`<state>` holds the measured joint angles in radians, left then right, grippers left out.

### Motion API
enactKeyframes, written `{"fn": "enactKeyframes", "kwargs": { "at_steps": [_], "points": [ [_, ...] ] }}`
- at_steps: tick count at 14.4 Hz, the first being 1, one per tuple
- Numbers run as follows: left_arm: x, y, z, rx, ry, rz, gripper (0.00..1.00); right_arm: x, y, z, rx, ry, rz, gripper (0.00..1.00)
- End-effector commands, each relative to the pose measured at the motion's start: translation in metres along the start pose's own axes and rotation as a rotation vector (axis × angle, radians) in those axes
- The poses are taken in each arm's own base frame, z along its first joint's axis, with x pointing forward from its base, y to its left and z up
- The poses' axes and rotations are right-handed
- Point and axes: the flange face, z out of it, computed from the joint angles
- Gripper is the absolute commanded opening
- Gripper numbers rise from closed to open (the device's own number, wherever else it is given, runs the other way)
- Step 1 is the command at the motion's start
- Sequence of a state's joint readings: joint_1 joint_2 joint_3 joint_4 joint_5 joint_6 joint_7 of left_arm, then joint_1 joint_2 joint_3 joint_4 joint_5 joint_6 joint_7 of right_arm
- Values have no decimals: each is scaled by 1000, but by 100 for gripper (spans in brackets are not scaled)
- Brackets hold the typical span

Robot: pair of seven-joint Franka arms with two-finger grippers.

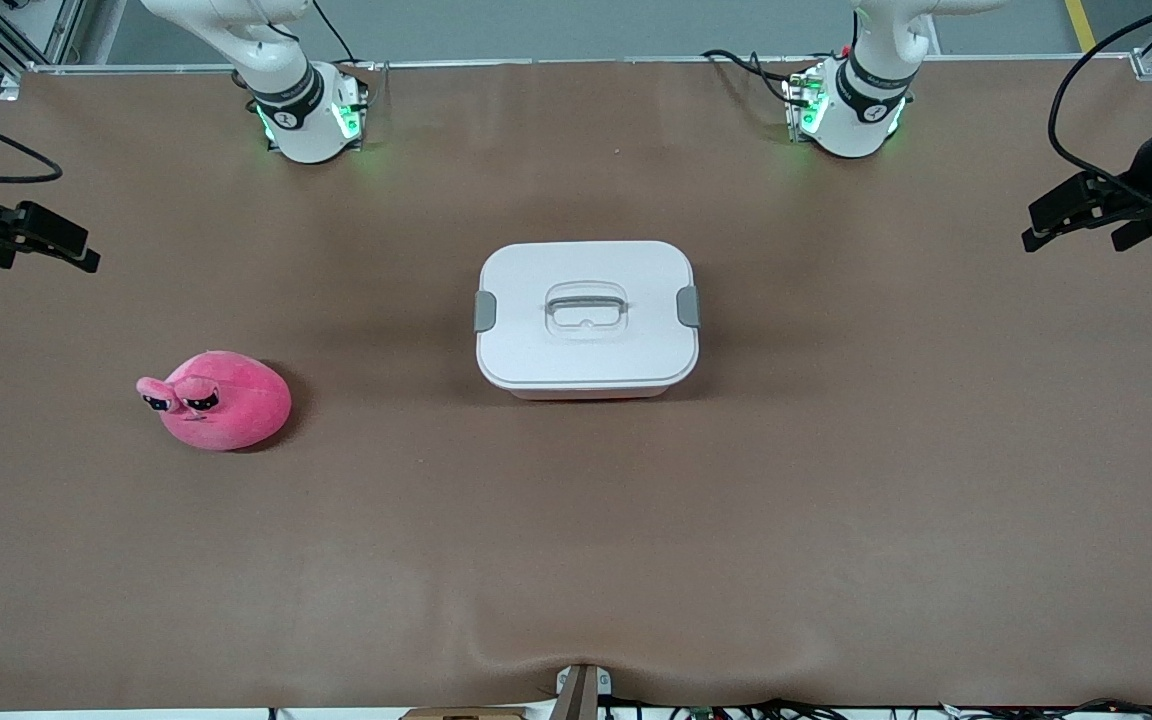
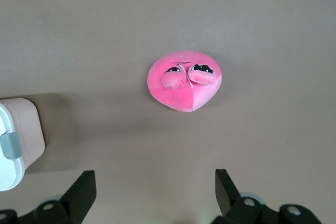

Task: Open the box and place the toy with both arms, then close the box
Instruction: 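Move the right gripper toward the plush while the left gripper approaches the box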

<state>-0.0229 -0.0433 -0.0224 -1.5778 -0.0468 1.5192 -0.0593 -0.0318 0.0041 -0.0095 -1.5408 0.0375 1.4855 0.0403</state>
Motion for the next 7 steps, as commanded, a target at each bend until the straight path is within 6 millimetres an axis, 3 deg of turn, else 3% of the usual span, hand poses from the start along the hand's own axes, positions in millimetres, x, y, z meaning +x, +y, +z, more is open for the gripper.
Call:
{"fn": "enactKeyframes", "kwargs": {
  "at_steps": [1, 7],
  "points": [
    [1, 0, -4, 2, 0, -9, 100, -1, 2, -3, 17, 16, -2, 100],
    [3, -1, -3, 62, 2, 1, 100, 13, 5, 11, 17, 6, 8, 100]
  ]
}}
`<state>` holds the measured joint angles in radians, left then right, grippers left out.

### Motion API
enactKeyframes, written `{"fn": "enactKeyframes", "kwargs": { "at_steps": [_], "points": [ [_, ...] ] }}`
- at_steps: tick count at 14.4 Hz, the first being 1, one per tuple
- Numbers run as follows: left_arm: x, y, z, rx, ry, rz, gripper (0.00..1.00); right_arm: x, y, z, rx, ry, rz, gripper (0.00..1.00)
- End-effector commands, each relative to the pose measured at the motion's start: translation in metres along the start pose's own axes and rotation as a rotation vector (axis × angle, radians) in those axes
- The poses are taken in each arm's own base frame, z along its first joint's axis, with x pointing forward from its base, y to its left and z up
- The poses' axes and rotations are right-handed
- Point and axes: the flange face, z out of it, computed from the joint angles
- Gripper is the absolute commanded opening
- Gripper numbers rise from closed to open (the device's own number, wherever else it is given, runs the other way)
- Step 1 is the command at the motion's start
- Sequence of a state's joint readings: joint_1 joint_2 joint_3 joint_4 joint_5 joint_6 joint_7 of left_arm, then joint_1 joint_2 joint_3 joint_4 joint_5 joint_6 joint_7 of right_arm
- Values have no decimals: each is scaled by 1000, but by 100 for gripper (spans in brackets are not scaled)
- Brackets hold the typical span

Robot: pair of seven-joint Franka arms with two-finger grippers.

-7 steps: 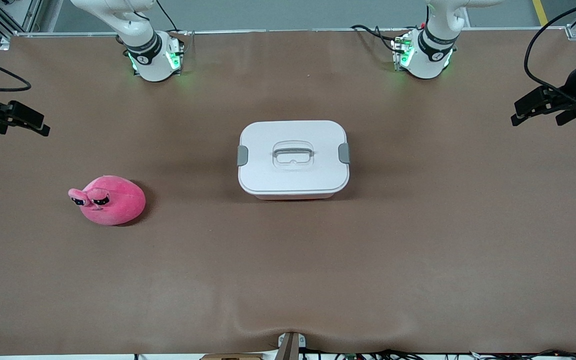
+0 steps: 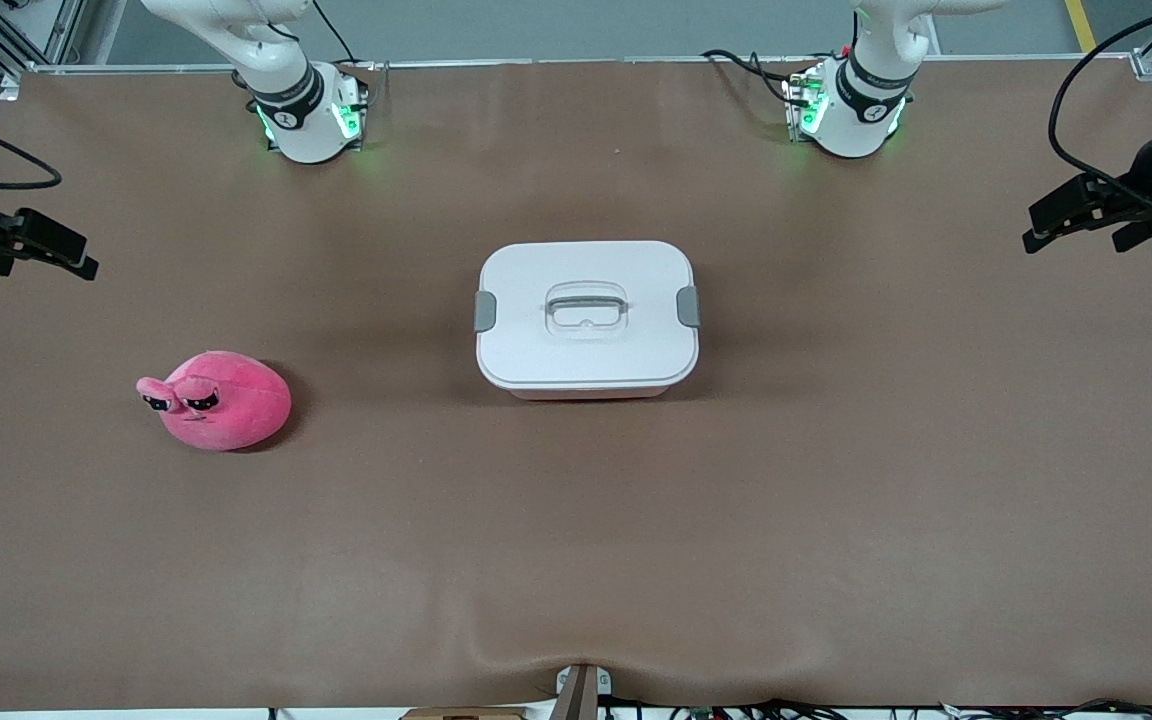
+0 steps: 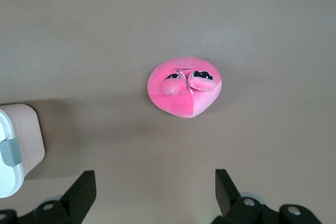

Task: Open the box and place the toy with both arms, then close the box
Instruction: 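Move the right gripper toward the plush while the left gripper approaches the box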

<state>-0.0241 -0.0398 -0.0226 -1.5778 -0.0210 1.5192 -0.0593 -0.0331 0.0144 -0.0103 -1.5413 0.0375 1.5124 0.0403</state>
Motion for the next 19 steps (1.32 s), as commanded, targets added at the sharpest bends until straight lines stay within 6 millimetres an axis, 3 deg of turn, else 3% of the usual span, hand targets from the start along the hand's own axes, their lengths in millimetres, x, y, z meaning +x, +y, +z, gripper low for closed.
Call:
{"fn": "enactKeyframes", "kwargs": {
  "at_steps": [1, 2, 4, 6, 8, 9, 11, 16, 19],
  "points": [
    [3, 2, -6, 37, 6, 0, 100, 12, 4, 11, 13, -15, 5, 100],
    [5, -2, -10, 38, 16, 4, 100, 14, 5, 13, 8, -19, 7, 100],
    [13, -12, 0, 20, -3, -14, 100, 15, 4, 14, 7, -19, 3, 100],
    [17, -12, -12, 32, 27, -27, 100, 20, 4, 22, 6, -32, 3, 100],
    [18, -9, -10, 32, 24, -26, 100, 21, 3, 24, 6, -36, 2, 100],
    [22, -9, -4, 32, 12, -29, 100, 27, 1, 36, 10, -58, 0, 100],
    [26, -8, 5, 32, -3, -55, 100, 50, -7, 91, 8, -159, -8, 100],
    [31, 9, 15, 21, -18, -189, 100, 54, -9, 95, 12, -166, -11, 100],
    [35, 32, 25, 24, -34, -239, 100, 58, -28, 96, 6, -149, -40, 100]
  ]
}}
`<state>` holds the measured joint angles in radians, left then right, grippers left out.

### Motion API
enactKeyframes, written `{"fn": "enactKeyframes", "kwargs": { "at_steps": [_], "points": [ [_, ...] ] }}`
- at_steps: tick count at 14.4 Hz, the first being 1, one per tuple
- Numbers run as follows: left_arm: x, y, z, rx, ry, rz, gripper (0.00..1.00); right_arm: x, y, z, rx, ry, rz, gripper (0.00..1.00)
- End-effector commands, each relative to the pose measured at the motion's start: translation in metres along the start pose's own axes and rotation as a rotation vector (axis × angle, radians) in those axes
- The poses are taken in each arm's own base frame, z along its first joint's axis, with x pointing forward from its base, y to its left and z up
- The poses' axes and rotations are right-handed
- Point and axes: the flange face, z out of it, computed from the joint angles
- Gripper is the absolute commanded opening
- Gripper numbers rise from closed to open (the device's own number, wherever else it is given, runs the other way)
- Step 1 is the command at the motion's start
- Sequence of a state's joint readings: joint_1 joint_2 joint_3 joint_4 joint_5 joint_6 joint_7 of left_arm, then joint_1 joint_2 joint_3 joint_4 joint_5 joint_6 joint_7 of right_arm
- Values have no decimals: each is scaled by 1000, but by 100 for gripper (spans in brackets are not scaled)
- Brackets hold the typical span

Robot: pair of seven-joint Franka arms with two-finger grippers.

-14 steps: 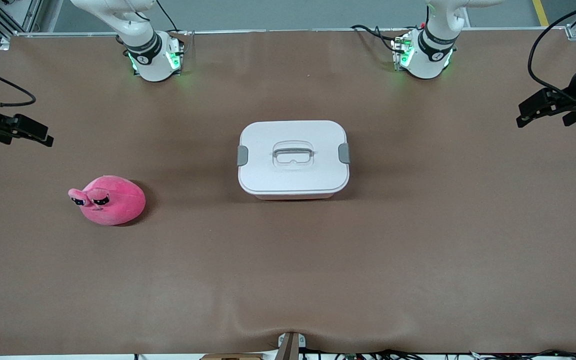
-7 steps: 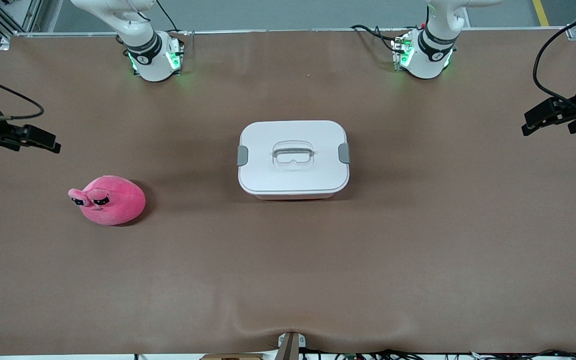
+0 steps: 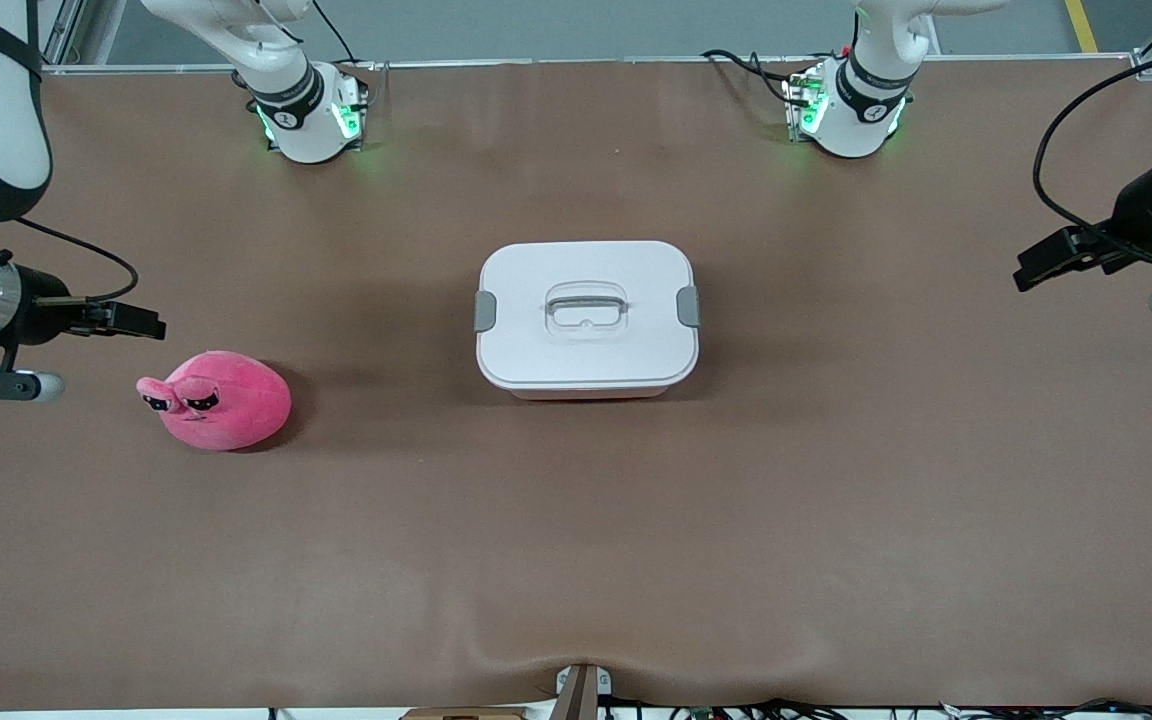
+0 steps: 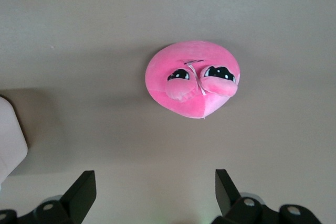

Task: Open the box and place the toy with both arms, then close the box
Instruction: 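Move the right gripper toward the plush while the left gripper approaches the box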

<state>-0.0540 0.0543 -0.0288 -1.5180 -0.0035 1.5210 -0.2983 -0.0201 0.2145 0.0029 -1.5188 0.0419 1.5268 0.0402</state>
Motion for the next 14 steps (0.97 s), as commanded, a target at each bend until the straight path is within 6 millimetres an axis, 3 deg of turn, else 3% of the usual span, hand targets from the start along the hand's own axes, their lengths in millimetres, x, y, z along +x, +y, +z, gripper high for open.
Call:
{"fn": "enactKeyframes", "kwargs": {
  "at_steps": [1, 6, 11, 14],
  "points": [
    [3, 25, 6, 5, -11, -50, 100, 4, -17, -13, 10, 36, -28, 100],
    [-4, 75, 24, 7, -30, -145, 100, 2, -19, -11, 9, 22, -33, 100],
    [-6, 105, 39, -25, -57, -228, 100, 5, -19, -9, 11, 24, -28, 100],
    [-11, 122, 46, -26, -76, -312, 100, 15, -16, 6, 7, 6, -31, 100]
  ]
}}
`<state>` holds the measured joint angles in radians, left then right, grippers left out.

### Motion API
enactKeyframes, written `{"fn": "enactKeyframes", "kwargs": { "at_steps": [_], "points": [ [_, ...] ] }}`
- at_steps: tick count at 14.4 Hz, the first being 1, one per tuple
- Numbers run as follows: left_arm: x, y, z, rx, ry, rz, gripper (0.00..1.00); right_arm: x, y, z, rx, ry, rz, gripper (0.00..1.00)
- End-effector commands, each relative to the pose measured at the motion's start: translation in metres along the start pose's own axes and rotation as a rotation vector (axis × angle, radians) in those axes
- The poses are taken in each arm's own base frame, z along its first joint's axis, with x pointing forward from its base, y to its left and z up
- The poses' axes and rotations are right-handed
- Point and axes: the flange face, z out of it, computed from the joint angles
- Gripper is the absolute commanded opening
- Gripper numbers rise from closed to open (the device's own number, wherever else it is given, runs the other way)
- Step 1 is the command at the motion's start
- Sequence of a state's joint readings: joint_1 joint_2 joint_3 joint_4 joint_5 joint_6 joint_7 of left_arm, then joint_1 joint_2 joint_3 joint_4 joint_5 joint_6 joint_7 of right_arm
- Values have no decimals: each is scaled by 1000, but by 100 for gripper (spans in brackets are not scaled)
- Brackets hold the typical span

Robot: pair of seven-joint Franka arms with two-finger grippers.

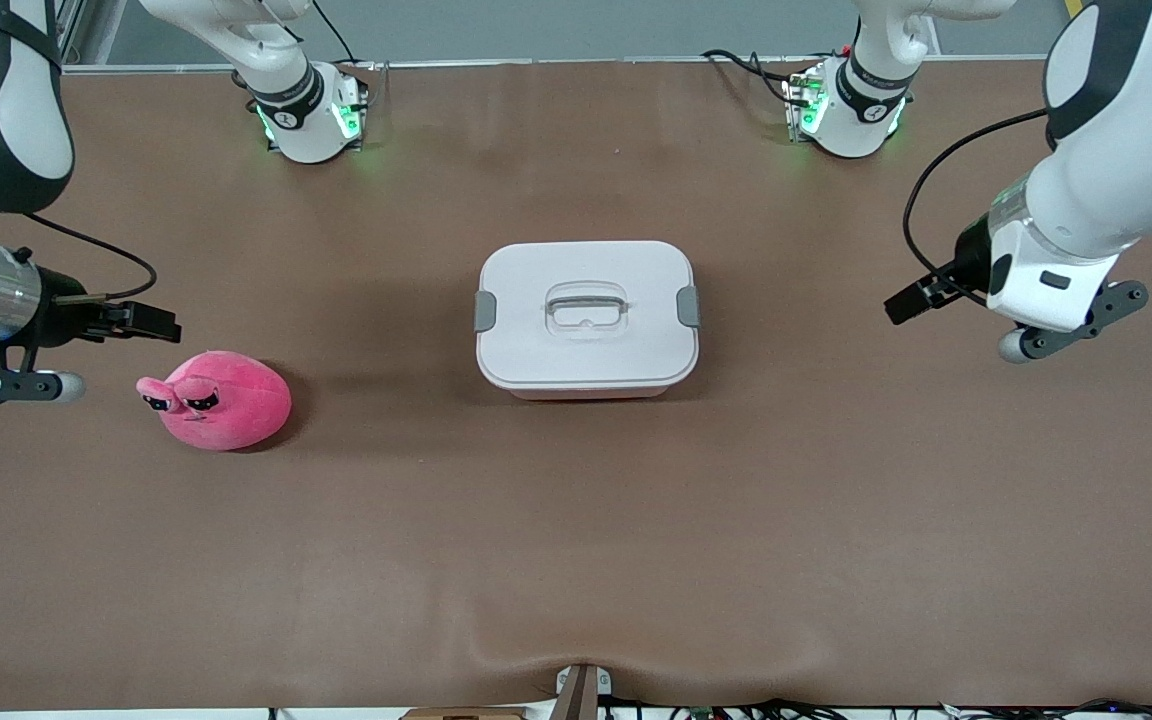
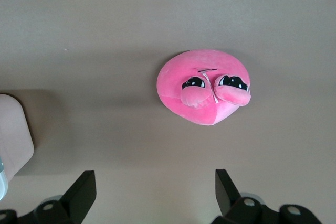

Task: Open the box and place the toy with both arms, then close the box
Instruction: 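Grasp the pink plush with the right gripper while the left gripper reaches lid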

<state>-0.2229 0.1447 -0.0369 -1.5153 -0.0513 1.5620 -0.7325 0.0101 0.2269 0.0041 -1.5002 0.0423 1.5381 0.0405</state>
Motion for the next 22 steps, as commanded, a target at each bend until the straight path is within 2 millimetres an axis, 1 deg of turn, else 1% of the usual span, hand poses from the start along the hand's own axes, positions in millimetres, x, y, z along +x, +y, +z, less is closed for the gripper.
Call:
{"fn": "enactKeyframes", "kwargs": {
  "at_steps": [1, 2, 3, 5, 6, 8, 9, 10, 11, 12, 13, 14, 16, 17, 18, 21, 22],
  "points": [
    [-5, 16, 1, -26, -26, -92, 100, 15, 5, 13, 12, -12, -1, 100],
    [-11, 27, 7, -21, -38, -116, 100, 19, 2, 17, 3, 6, -14, 100],
    [-16, 34, 10, -18, -39, -138, 100, 22, 0, 20, -9, 20, -76, 100],
    [-29, 54, 17, -16, -35, -171, 100, 27, 11, 33, -47, 38, -220, 100],
    [-35, 61, 19, -14, -35, -209, 100, 28, 15, 42, -54, 47, -282, 100],
    [-42, 74, 26, -19, -37, -277, 100, 32, 19, 66, -91, 74, -396, 100],
    [-50, 82, 28, -17, -40, -292, 100, 32, 21, 80, -116, 88, -460, 100],
    [-54, 87, 33, -9, -44, -312, 100, 32, 24, 91, -132, 106, -524, 100],
    [-55, 91, 35, -14, -40, -340, 100, 32, 33, 99, -139, 122, -574, 100],
    [-62, 98, 35, -20, -37, -355, 100, 34, 43, 108, -145, 135, -619, 100],
    [-70, 107, 42, -9, -41, -368, 100, 36, 50, 119, -152, 149, -655, 100],
    [-74, 112, 48, 2, -42, -395, 100, 36, 55, 131, -155, 159, -677, 100],
    [-90, 126, 56, 19, -44, -441, 100, 33, 57, 150, -152, 151, -698, 100],
    [-92, 129, 56, 10, -44, -470, 100, 32, 54, 154, -150, 143, -703, 100],
    [-91, 134, 61, -3, -48, -517, 100, 31, 49, 158, -147, 134, -711, 100],
    [-115, 158, 77, 9, -50, -573, 100, 29, 45, 165, -139, 116, -716, 100],
    [-118, 162, 78, -4, -47, -608, 100, 29, 45, 168, -135, 111, -716, 100]
  ]
}}
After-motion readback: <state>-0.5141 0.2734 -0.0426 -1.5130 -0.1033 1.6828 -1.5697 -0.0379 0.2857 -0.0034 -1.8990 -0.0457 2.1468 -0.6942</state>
